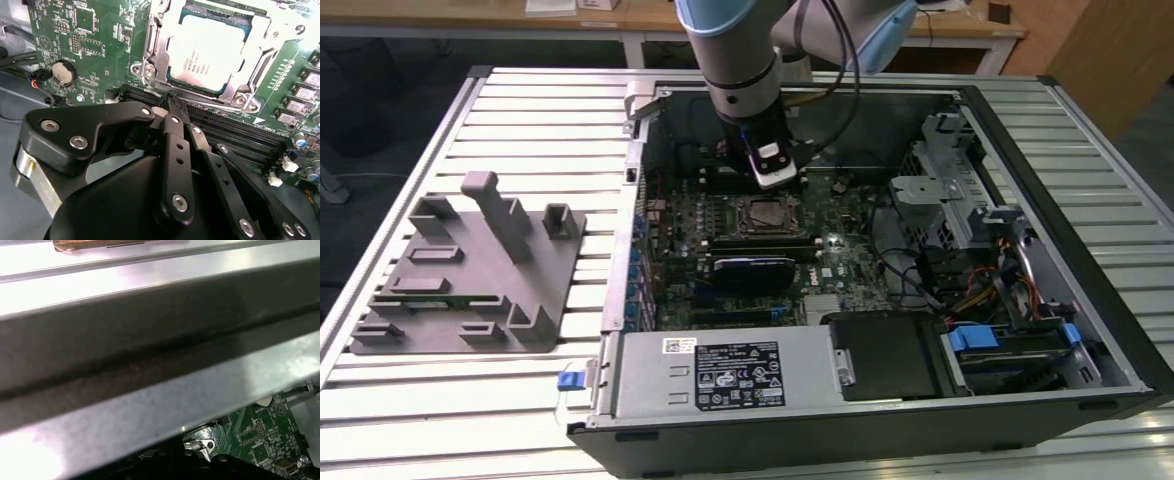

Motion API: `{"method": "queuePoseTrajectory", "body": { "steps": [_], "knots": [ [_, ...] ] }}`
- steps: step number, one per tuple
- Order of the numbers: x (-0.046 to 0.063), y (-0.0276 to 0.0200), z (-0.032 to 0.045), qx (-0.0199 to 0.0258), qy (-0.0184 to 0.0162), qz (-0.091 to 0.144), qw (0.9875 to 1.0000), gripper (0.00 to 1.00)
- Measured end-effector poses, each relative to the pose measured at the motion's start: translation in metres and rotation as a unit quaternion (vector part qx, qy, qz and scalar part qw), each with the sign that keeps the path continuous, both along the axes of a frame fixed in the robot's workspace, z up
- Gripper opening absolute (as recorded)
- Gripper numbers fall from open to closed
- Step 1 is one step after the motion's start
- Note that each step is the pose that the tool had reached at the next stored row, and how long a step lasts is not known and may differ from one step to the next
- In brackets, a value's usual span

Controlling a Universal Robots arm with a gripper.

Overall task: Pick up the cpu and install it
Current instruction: 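Install the first cpu locking lever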

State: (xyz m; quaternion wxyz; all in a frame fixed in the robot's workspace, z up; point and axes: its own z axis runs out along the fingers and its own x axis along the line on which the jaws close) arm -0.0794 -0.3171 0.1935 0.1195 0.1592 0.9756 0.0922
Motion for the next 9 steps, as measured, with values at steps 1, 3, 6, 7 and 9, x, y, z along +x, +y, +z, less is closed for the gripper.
{"method": "queuePoseTrajectory", "body": {
  "steps": [1,3,6,7,9],
  "knots": [
    [0.0000,0.0000,-0.0001,-0.0012,0.0000,0.000,1.0000,0.11],
    [0.0000,0.0000,-0.0005,-0.0036,-0.0001,0.000,1.0000,0.11],
    [0.0000,-0.0001,-0.0012,-0.0075,-0.0002,0.000,1.0000,0.11],
    [0.0000,-0.0001,-0.0015,-0.0085,-0.0002,0.000,1.0000,0.11],
    [0.0000,0.0000,-0.0021,-0.0099,-0.0003,0.000,1.0000,0.11]
  ]
}}
